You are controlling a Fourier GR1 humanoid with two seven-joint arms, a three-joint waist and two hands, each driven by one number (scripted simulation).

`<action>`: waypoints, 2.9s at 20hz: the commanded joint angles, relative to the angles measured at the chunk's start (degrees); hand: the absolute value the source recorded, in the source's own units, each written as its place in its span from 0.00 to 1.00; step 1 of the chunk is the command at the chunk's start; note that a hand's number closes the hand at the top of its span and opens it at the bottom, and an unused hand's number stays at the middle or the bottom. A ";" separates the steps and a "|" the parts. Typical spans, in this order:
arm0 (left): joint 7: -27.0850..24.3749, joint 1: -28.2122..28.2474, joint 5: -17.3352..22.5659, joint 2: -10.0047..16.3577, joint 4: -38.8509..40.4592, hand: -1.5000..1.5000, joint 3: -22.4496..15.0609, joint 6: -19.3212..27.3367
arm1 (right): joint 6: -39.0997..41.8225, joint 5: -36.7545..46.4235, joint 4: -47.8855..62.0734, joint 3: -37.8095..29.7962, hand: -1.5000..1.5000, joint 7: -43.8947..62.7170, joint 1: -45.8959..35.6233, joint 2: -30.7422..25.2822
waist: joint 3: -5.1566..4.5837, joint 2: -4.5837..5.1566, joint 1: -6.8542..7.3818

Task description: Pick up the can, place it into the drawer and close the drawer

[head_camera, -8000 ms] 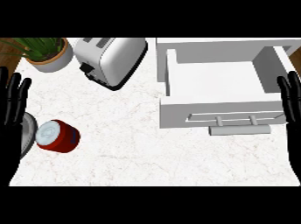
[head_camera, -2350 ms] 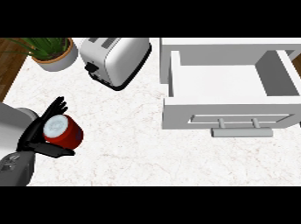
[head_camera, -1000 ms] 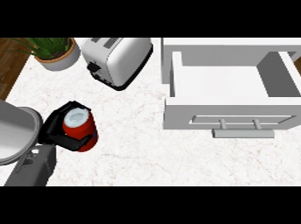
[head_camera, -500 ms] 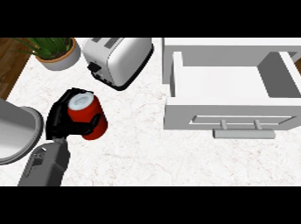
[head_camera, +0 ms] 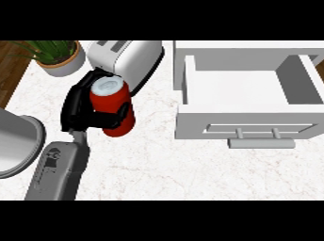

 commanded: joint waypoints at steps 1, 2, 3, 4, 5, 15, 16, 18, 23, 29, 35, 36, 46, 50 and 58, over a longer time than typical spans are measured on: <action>2.75 -7.15 -0.58 -0.45 1.63 1.00 -1.70 2.78 | -1.19 0.76 -4.44 2.26 0.00 3.62 -0.64 1.22 | -0.04 0.16 -0.46; 10.09 -4.02 -0.82 -0.46 -7.70 1.00 -6.03 5.73 | -0.35 -0.73 -2.76 -0.59 0.00 1.61 0.47 0.39 | -0.01 -0.02 -0.15; 8.09 -6.82 0.23 -0.46 -1.87 1.00 -7.99 7.68 | 0.81 -1.34 -5.05 0.22 0.00 1.71 2.37 0.85 | -0.03 0.08 -0.63; 10.87 -8.07 0.47 -0.46 -4.00 1.00 -8.78 8.73 | 0.29 -1.46 -4.50 0.30 0.00 3.24 0.56 0.42 | -0.02 0.07 -0.43; 13.39 -8.23 -0.50 -0.47 -6.04 1.00 -11.10 9.49 | -1.15 2.42 -1.17 1.51 0.00 1.58 -2.03 0.86 | -0.01 0.08 -0.15; 15.62 -28.00 -0.58 -0.47 6.14 1.00 -11.75 15.49 | 1.73 -0.85 0.81 -2.23 0.00 -1.85 0.86 0.26 | -0.01 0.24 -0.86; 19.72 -31.17 -1.90 -0.47 4.27 1.00 -11.71 16.02 | 2.19 -4.17 -2.17 -4.85 0.00 1.94 -0.01 -2.75 | -0.01 0.15 -0.90; 19.11 -33.09 1.28 -0.47 7.41 1.00 -14.54 19.78 | 2.21 -2.16 -1.32 -1.62 0.00 0.83 1.23 0.29 | -0.01 0.21 -1.05; 22.41 -43.81 3.98 -0.47 14.45 1.00 -17.52 24.35 | -0.35 -2.66 -3.12 -2.13 0.00 5.80 -3.39 -2.08 | -0.01 0.32 -1.59; 20.05 -51.59 7.01 -0.48 24.80 1.00 -16.88 26.23 | -0.74 0.82 -2.26 0.46 0.00 3.56 -2.52 -0.50 | 0.00 0.35 -1.60; 16.05 -59.36 11.70 -0.48 37.03 1.00 -16.20 24.79 | -0.14 -1.14 0.46 -1.46 0.00 4.02 -5.17 -2.30 | 0.03 0.68 -2.41; 15.18 -59.69 13.16 -0.48 38.62 1.00 -18.12 27.29 | -0.07 -1.21 -1.17 -0.61 0.00 4.13 -3.23 -1.06 | 0.04 0.72 -3.09; 12.42 -66.75 19.79 -0.48 49.61 1.00 -22.45 27.16 | -0.98 1.67 1.38 1.33 0.00 4.00 -7.54 -1.11 | 0.10 1.15 -4.04; 7.21 -63.11 22.39 -0.48 51.32 1.00 -25.06 27.16 | -0.86 -0.41 1.71 -0.85 0.00 4.89 -8.68 -2.45 | 0.11 1.38 -4.65; 6.36 -64.32 24.67 -0.48 52.98 1.00 -31.64 32.13 | -1.65 1.89 4.20 0.24 0.00 2.90 -9.93 -1.48 | 0.14 1.36 -5.37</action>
